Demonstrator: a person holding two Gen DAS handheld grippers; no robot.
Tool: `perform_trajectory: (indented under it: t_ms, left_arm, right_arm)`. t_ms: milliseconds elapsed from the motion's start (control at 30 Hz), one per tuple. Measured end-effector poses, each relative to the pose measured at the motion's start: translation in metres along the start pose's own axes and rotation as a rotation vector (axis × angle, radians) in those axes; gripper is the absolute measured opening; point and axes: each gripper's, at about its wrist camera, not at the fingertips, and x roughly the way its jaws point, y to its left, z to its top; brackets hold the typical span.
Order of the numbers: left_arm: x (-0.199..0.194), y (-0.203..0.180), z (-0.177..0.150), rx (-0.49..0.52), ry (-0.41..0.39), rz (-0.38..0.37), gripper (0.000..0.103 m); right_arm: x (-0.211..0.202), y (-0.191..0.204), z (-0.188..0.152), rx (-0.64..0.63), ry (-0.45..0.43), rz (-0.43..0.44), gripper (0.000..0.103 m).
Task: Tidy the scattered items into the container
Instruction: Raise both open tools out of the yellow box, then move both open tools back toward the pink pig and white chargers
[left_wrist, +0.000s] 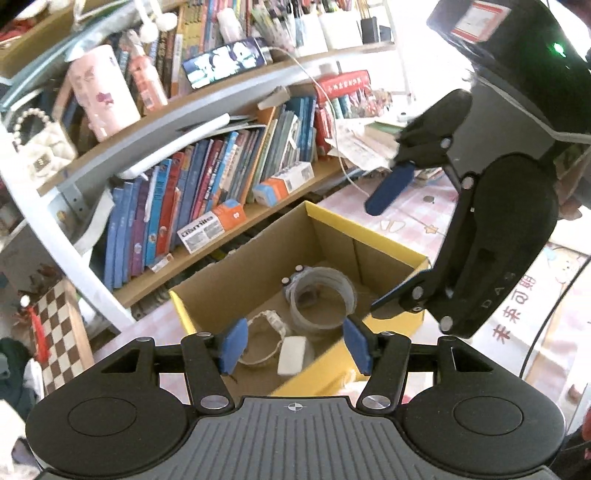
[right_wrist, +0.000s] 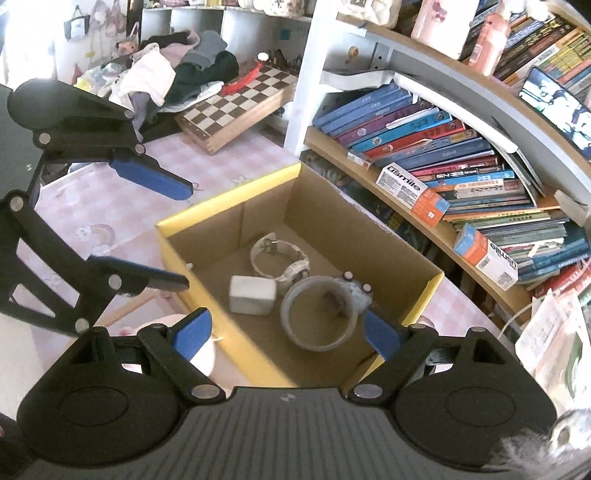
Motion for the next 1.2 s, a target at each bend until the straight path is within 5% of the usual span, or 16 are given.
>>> perform_trajectory:
  t_ms: [400,633,1200]
  left_arm:
    - [-0.062,-0.016,-0.047,-0.156,-0.075,0.127,0.073]
    - [-0.083,-0.027,-0.081,-0.268,-0.094,0.195,0.09]
    - [-0.097,-0.072,-0.128,-0.379,-0.06,0.228,0.09]
  right_arm:
    - [-0.059,0.048,-0.045,0.18,-0.14,-0.17,0.092]
    - [-0.077,0.069,-0.078,0.35,-0.191,-0.278,0.097]
    - [-0.076,0.137,-0.154,0.496,-0.184,-0.394,0.098]
